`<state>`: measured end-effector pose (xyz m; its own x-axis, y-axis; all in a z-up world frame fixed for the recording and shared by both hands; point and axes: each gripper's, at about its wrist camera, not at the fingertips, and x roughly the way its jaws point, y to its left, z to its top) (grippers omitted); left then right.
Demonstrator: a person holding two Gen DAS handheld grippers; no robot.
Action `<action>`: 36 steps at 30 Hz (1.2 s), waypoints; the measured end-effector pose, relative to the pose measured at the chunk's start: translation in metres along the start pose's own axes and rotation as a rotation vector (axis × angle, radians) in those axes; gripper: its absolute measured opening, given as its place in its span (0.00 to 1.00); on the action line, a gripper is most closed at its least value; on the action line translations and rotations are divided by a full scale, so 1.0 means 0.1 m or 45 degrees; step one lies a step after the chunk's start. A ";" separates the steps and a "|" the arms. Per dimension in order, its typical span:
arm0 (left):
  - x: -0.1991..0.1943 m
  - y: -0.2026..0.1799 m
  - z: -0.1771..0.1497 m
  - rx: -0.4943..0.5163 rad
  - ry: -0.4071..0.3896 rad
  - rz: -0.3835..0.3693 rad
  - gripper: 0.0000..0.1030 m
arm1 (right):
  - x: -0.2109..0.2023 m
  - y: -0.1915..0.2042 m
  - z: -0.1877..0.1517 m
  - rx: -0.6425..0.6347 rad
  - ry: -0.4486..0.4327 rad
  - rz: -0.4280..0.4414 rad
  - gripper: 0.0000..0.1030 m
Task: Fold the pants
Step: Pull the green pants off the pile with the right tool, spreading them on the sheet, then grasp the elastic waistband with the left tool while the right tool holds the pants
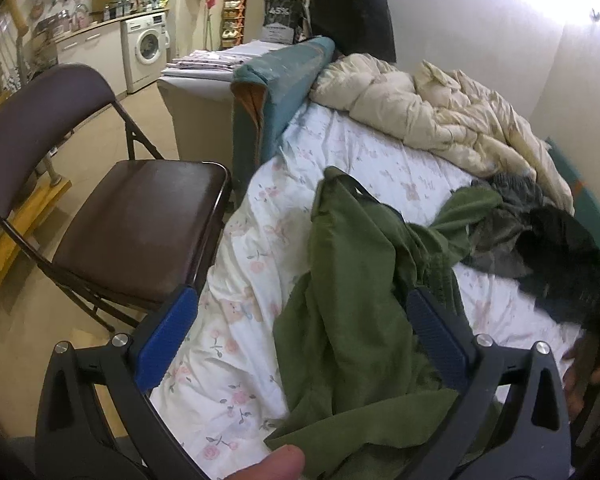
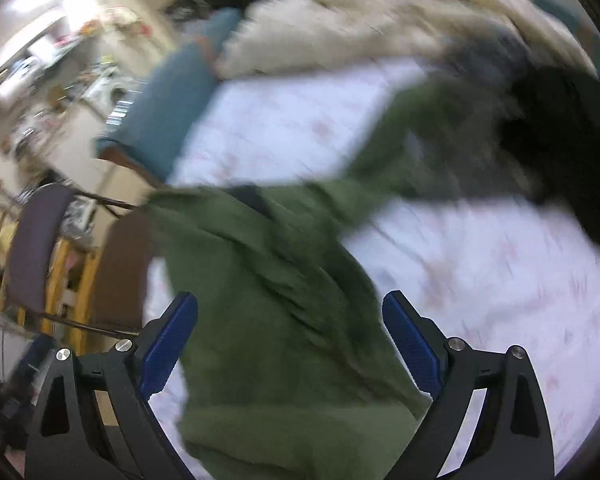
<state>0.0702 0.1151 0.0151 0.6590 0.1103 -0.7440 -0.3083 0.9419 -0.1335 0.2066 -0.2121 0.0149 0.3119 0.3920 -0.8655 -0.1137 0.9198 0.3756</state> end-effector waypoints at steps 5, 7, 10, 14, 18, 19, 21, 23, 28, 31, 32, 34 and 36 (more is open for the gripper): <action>0.14 -0.12 -0.11 0.065 0.034 0.027 1.00 | 0.36 -0.73 -0.59 0.190 0.146 -0.095 0.93; 0.20 -0.13 -0.15 0.072 0.060 0.029 1.00 | 0.50 -0.91 -0.79 0.257 0.198 -0.104 0.93; 0.26 -0.17 -0.20 0.092 0.079 0.038 1.00 | 0.71 -1.10 -1.03 0.349 0.260 -0.082 0.91; 0.24 -0.19 -0.23 0.131 0.046 0.065 1.00 | 0.86 -1.01 -1.22 0.333 0.274 -0.026 0.41; 0.21 -0.07 -0.20 0.094 0.038 0.077 1.00 | 0.55 -0.63 -1.22 0.202 0.138 0.045 0.18; 0.20 -0.02 -0.19 0.078 0.038 0.074 1.00 | 0.38 -0.44 -1.21 0.136 0.080 0.086 0.18; 0.17 0.04 -0.16 0.057 0.031 0.074 1.00 | 0.14 -0.13 -1.21 0.016 0.007 0.130 0.18; 0.13 0.11 -0.13 0.042 0.017 0.074 1.00 | -0.15 0.28 -1.26 -0.114 -0.058 0.225 0.17; 0.04 0.28 -0.09 0.017 -0.009 0.085 1.00 | -0.37 1.16 -1.48 -0.333 -0.024 0.515 0.17; 0.01 0.45 -0.07 -0.019 -0.011 0.101 1.00 | -0.14 1.50 -1.66 -0.375 0.073 0.629 0.17; 0.00 0.51 -0.07 -0.032 -0.008 0.107 1.00 | -0.01 1.57 -1.72 -0.377 0.114 0.655 0.17; 0.01 0.62 -0.07 -0.061 0.009 0.113 1.00 | 0.38 1.65 -1.83 -0.327 0.215 0.673 0.18; 0.03 0.69 -0.08 -0.084 0.025 0.118 1.00 | 0.71 1.69 -1.92 -0.276 0.294 0.668 0.23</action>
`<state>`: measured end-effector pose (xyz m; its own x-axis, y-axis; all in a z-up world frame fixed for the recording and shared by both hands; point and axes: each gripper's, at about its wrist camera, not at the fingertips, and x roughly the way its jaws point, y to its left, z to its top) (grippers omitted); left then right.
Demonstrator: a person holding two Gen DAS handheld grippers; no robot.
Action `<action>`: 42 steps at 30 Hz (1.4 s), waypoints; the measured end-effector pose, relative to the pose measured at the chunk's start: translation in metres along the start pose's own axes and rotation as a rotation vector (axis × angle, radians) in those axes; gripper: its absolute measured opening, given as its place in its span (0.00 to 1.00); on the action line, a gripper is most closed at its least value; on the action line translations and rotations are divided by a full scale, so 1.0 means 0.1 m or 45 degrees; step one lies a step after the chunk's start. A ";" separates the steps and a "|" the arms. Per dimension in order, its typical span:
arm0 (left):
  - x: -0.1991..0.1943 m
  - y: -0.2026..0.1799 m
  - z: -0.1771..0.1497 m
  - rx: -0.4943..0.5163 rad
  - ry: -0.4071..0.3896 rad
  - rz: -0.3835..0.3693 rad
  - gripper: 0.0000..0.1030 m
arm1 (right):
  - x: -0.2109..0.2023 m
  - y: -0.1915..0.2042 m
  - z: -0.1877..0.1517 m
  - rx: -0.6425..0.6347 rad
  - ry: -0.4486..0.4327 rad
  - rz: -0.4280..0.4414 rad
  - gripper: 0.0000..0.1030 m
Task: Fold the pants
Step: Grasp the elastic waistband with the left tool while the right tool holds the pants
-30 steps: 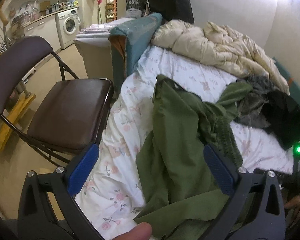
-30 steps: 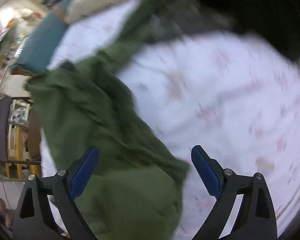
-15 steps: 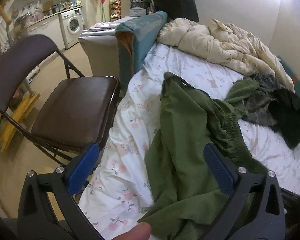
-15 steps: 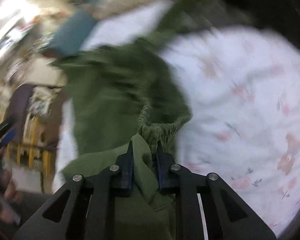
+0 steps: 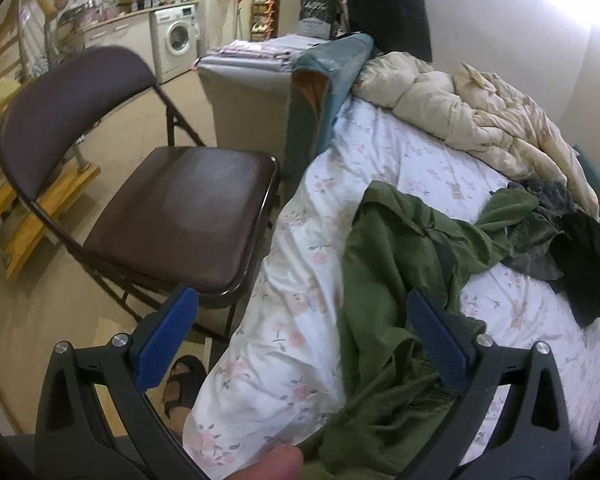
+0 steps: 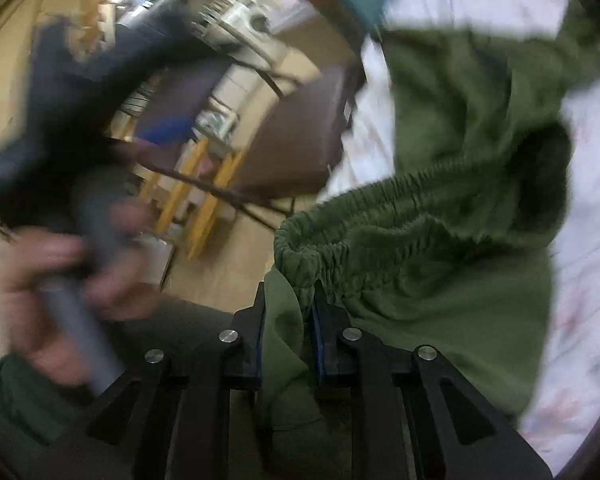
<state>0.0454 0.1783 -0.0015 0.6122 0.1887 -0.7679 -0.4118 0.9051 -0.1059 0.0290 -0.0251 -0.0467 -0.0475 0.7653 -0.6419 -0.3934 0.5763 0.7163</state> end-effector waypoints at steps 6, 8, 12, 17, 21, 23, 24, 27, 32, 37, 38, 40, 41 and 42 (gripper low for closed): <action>0.05 -0.02 -0.02 0.001 0.029 -0.003 1.00 | 0.31 -0.25 -0.02 0.197 0.146 -0.004 0.61; 0.06 -0.03 -0.03 -0.007 0.058 -0.032 1.00 | 0.02 -0.19 0.03 0.155 0.125 -0.009 0.79; 0.10 -0.16 -0.09 0.024 0.124 -0.091 1.00 | -0.60 -0.20 0.24 0.100 0.012 -0.005 0.84; 0.24 -0.35 -0.35 0.113 0.289 -0.157 1.00 | -1.20 -0.68 0.58 0.174 -0.182 -0.233 0.84; 0.47 -0.43 -0.67 0.199 0.482 -0.134 1.00 | -1.18 -1.14 0.76 0.299 -0.208 -0.317 0.84; 0.53 -0.47 -0.82 0.249 0.546 -0.135 1.00 | -1.07 -1.28 0.81 0.332 -0.177 -0.295 0.84; 0.55 -0.51 -0.89 0.284 0.571 -0.143 1.00 | -1.05 -1.36 0.86 0.334 -0.163 -0.293 0.84; 0.62 -0.62 -1.05 0.390 0.608 -0.120 1.00 | -0.79 -1.41 0.91 0.286 -0.116 -0.340 0.82; 0.79 -0.60 -1.09 0.401 0.598 -0.064 0.58 | -0.65 -1.47 0.96 0.301 -0.099 -0.337 0.62; 0.86 -0.57 -1.06 0.414 0.601 -0.076 0.14 | -0.55 -1.42 0.98 0.232 -0.076 -0.384 0.07; 0.83 -0.55 -1.03 0.402 0.582 -0.093 0.10 | -0.58 -1.37 0.97 0.197 -0.097 -0.401 0.06; 0.69 -0.50 -0.90 0.343 0.527 -0.156 0.09 | -0.71 -1.27 0.94 0.149 -0.151 -0.417 0.05; 0.61 -0.48 -0.84 0.319 0.499 -0.188 0.09 | -0.84 -1.21 0.92 0.140 -0.197 -0.413 0.05; 0.48 -0.46 -0.75 0.292 0.462 -0.230 0.09 | -0.92 -1.18 0.91 0.141 -0.223 -0.405 0.05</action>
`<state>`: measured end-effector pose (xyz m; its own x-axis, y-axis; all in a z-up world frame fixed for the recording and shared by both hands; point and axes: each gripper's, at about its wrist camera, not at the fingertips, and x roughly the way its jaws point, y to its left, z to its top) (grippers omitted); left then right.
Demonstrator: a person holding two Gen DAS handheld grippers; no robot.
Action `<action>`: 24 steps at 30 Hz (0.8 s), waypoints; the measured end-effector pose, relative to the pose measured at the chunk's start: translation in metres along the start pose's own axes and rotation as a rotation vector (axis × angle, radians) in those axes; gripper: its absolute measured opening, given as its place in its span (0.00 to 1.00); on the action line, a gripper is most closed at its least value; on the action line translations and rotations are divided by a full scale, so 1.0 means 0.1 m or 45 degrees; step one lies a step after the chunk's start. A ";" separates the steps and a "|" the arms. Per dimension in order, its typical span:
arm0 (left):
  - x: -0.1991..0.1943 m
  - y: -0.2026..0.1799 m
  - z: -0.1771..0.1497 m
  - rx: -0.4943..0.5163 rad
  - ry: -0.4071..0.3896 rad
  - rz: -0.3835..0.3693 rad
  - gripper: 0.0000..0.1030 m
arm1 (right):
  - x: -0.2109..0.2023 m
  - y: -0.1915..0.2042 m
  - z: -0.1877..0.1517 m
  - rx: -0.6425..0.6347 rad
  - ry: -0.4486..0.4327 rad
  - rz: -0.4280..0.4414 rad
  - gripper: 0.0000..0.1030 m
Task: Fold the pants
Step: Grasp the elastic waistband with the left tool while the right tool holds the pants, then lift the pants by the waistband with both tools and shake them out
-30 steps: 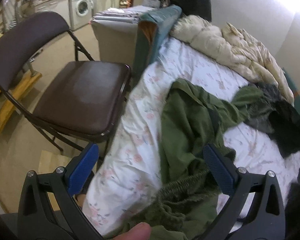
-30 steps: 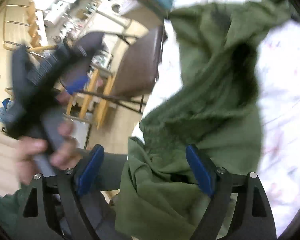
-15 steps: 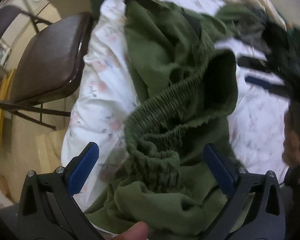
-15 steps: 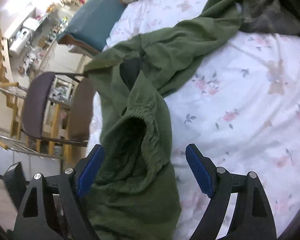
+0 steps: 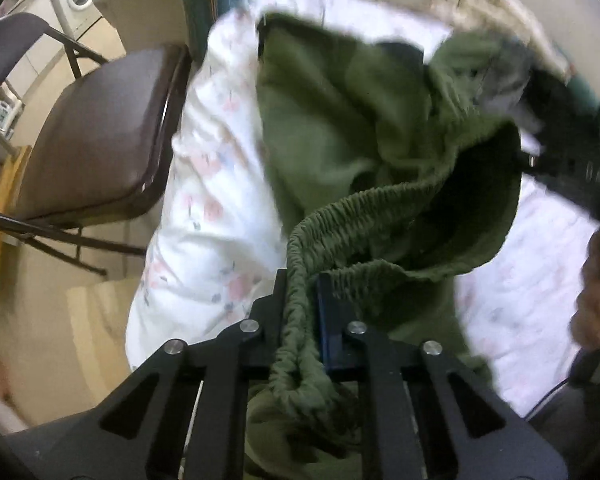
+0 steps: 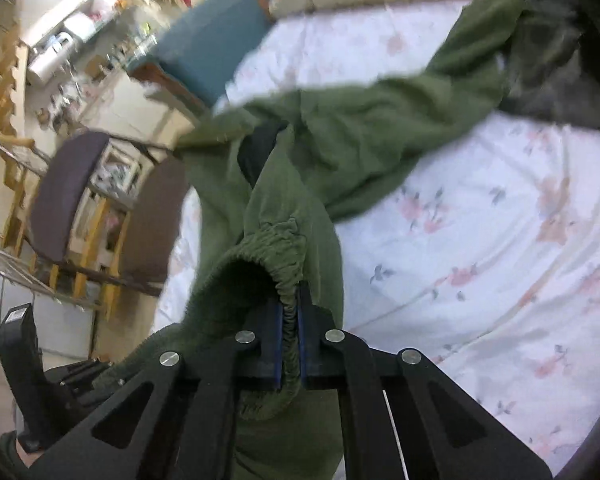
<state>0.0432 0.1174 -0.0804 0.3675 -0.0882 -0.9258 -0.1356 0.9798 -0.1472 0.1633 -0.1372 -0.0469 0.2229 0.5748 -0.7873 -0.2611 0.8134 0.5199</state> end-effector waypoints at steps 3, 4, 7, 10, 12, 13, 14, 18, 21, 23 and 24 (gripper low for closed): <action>-0.44 -0.02 0.03 0.027 -0.135 -0.087 0.09 | -0.51 0.08 0.00 -0.008 -0.126 0.038 0.04; -0.58 -0.03 0.03 0.039 -0.168 -0.115 0.09 | -0.77 0.14 0.00 -0.020 -0.183 0.052 0.04; -1.07 -0.11 0.07 0.102 -0.289 -0.184 0.08 | -1.40 0.33 0.00 -0.055 -0.313 0.070 0.04; -1.68 -0.18 0.19 0.148 -0.455 -0.233 0.08 | -2.06 0.60 -0.03 -0.120 -0.440 0.062 0.04; -2.12 -0.22 0.24 0.181 -0.571 -0.259 0.08 | -2.39 0.76 -0.07 -0.143 -0.496 0.056 0.04; -2.29 -0.26 0.27 0.202 -0.614 -0.264 0.08 | -2.64 0.88 -0.11 -0.155 -0.545 0.059 0.04; -2.47 -0.31 0.30 0.228 -0.659 -0.265 0.08 | -2.84 0.98 -0.16 -0.170 -0.588 0.065 0.04; -3.20 -0.50 0.34 0.348 -0.853 -0.264 0.08 | -3.57 1.41 -0.31 -0.256 -0.753 0.069 0.04; -3.79 -0.61 0.34 0.406 -0.993 -0.284 0.08 | -4.18 1.81 -0.43 -0.345 -0.882 0.024 0.04; -4.08 -0.67 0.32 0.436 -1.058 -0.292 0.08 | -4.52 2.00 -0.49 -0.374 -0.956 0.001 0.04; -4.29 -0.72 0.30 0.455 -1.100 -0.300 0.08 | -4.64 2.06 -0.51 -0.380 -0.980 0.000 0.04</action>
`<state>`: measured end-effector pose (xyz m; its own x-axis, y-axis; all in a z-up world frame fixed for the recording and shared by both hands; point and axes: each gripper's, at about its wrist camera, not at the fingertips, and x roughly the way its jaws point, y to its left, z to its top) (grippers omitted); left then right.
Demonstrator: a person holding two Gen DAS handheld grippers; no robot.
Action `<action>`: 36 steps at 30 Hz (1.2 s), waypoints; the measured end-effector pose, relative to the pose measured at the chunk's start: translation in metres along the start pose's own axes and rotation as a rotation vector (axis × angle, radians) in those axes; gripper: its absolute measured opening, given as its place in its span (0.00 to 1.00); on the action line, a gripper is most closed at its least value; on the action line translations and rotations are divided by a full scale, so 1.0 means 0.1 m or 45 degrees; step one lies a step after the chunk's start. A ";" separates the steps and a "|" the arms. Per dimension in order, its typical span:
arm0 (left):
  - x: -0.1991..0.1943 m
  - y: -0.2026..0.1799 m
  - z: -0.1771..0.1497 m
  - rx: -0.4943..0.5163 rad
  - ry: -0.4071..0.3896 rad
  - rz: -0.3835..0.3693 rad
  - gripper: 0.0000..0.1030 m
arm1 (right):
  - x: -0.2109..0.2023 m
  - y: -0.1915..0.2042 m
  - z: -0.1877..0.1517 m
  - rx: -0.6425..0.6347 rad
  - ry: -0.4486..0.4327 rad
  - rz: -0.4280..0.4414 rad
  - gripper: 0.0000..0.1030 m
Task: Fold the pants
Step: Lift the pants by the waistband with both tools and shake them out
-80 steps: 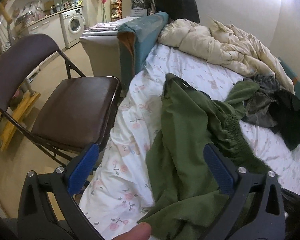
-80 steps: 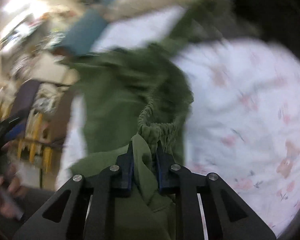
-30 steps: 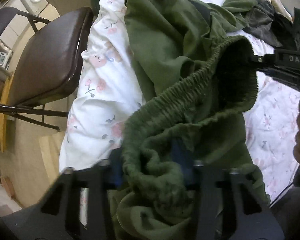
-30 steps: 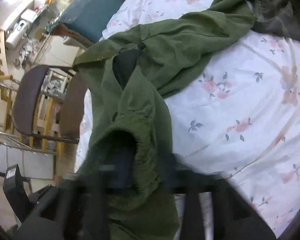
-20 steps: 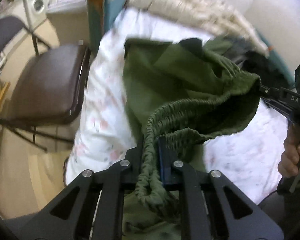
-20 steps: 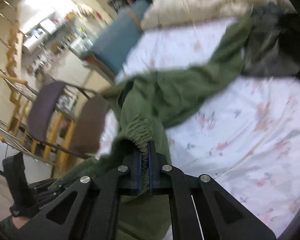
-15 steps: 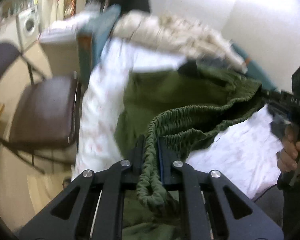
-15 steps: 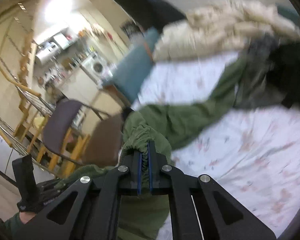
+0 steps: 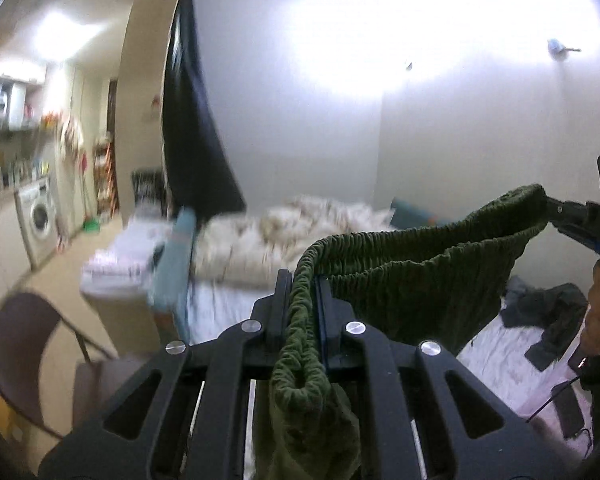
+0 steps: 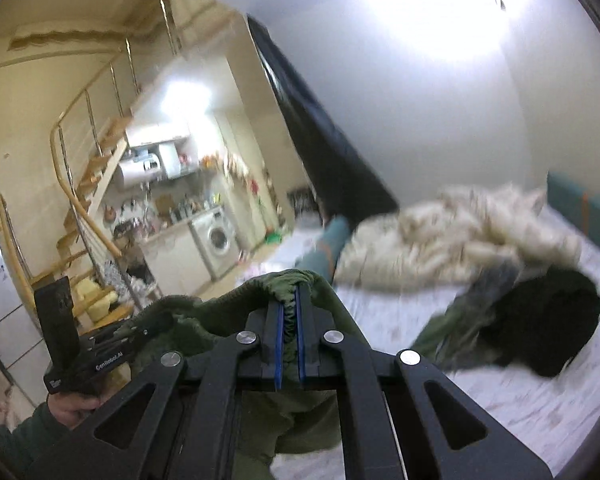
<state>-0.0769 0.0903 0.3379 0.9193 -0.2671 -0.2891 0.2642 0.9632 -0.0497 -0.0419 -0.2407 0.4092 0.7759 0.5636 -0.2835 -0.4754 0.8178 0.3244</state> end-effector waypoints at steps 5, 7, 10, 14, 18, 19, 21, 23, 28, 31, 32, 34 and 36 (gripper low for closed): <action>-0.56 -0.23 0.57 0.079 -0.171 -0.022 0.08 | -0.70 0.44 0.55 -0.101 -0.188 -0.028 0.04; -0.89 -0.29 0.81 0.096 -0.260 -0.040 0.08 | -1.00 0.64 0.75 -0.143 -0.263 -0.039 0.04; -1.28 -0.35 1.07 0.123 -0.374 -0.050 0.08 | -1.40 0.97 1.00 -0.221 -0.363 -0.048 0.04; -1.74 -0.38 1.35 0.147 -0.510 -0.032 0.08 | -1.83 1.42 1.25 -0.316 -0.473 -0.048 0.04; -1.91 -0.33 1.60 0.175 -0.551 0.016 0.08 | -2.05 1.89 1.48 -0.429 -0.535 -0.102 0.04; -1.87 -0.30 1.63 0.171 -0.538 0.019 0.08 | -2.04 1.98 1.51 -0.447 -0.529 -0.124 0.04; -1.71 -0.24 1.63 0.170 -0.479 0.030 0.08 | -1.92 2.05 1.55 -0.467 -0.498 -0.166 0.04; -1.39 -0.17 1.53 0.171 -0.391 0.044 0.08 | -1.64 1.96 1.56 -0.451 -0.413 -0.202 0.04; -0.35 0.03 1.11 0.164 -0.123 0.041 0.08 | -0.79 1.31 1.42 -0.319 -0.163 -0.247 0.04; 0.31 0.13 0.81 0.156 0.031 0.044 0.08 | -0.15 0.78 1.23 -0.234 -0.001 -0.288 0.04; 0.58 0.17 0.71 0.161 0.087 0.048 0.08 | 0.01 0.65 1.20 -0.220 0.034 -0.294 0.04; 1.05 0.12 0.52 0.171 0.167 0.058 0.08 | 0.40 0.40 1.11 -0.201 0.108 -0.326 0.04; 1.55 0.11 0.33 0.155 0.261 0.052 0.08 | 0.82 0.10 1.04 -0.158 0.188 -0.344 0.04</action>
<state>0.0780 0.0587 0.3236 0.8546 -0.2041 -0.4775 0.2726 0.9590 0.0780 0.0601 -0.1985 0.4825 0.8167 0.3281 -0.4747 -0.3147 0.9428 0.1103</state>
